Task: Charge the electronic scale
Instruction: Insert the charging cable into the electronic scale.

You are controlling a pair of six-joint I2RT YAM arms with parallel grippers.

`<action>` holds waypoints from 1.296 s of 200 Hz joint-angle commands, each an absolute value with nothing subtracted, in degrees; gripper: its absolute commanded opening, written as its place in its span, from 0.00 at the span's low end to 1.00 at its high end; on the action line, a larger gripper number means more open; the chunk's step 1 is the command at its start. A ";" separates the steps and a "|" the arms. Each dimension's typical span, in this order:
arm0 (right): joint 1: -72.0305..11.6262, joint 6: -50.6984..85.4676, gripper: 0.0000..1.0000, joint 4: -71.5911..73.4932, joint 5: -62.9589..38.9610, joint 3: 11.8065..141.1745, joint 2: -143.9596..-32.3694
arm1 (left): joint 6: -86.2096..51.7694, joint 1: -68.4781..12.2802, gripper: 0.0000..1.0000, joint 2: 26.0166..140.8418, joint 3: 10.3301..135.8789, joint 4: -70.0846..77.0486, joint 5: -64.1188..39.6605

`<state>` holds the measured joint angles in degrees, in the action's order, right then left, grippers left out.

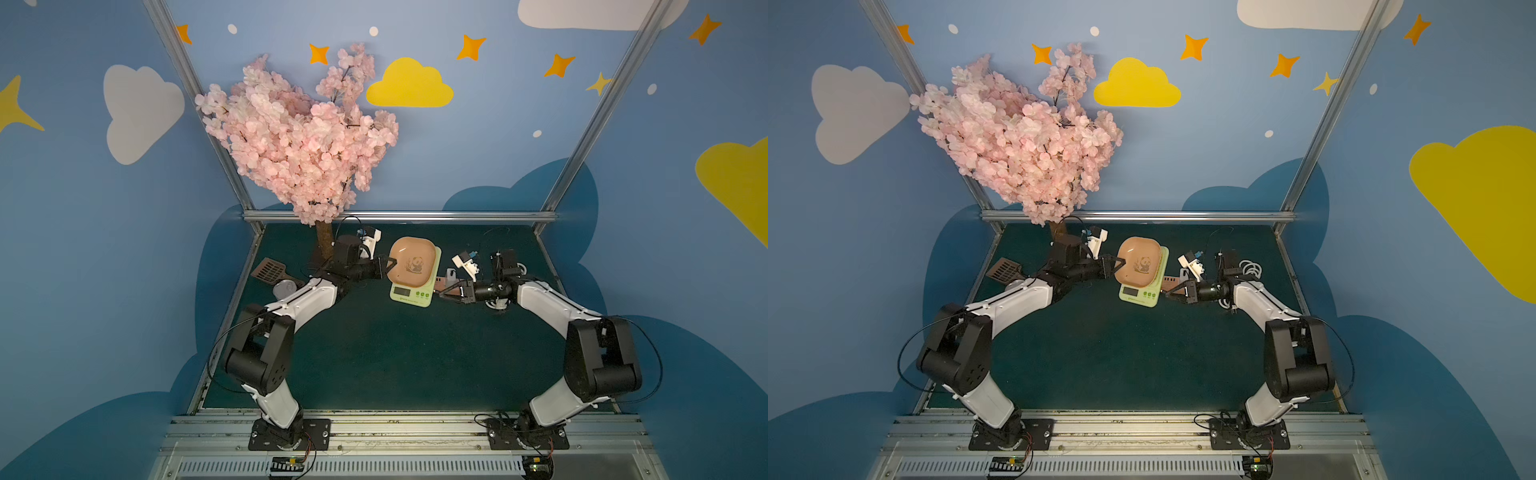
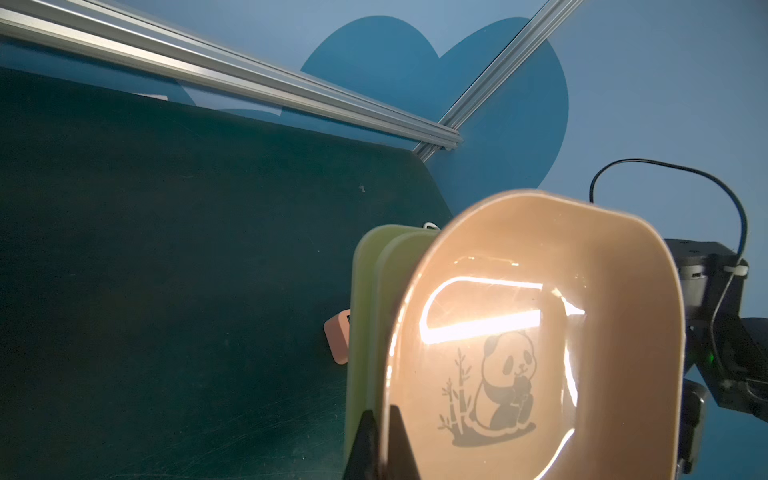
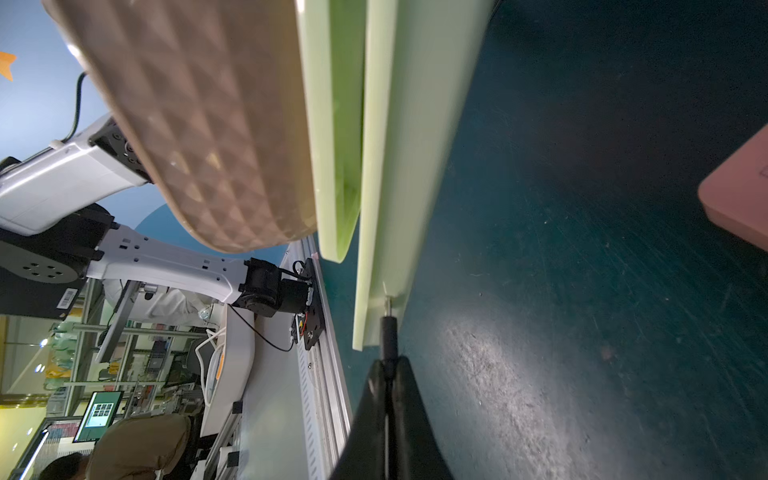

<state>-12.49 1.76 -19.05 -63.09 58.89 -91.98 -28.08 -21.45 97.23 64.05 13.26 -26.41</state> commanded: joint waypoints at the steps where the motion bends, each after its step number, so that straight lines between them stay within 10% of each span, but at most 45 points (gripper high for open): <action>1: -12.92 -0.35 0.00 -22.74 -60.91 60.33 -90.93 | -28.24 -21.62 0.03 95.10 65.65 16.83 -29.02; 259: -14.85 -1.79 0.00 -21.57 -59.13 59.87 -90.98 | -27.50 -22.93 0.03 96.46 63.89 19.00 -27.85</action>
<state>-14.11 -1.58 -22.11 -59.05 59.70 -92.01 -25.74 -22.68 96.12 61.82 15.00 -24.03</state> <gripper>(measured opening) 0.058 0.055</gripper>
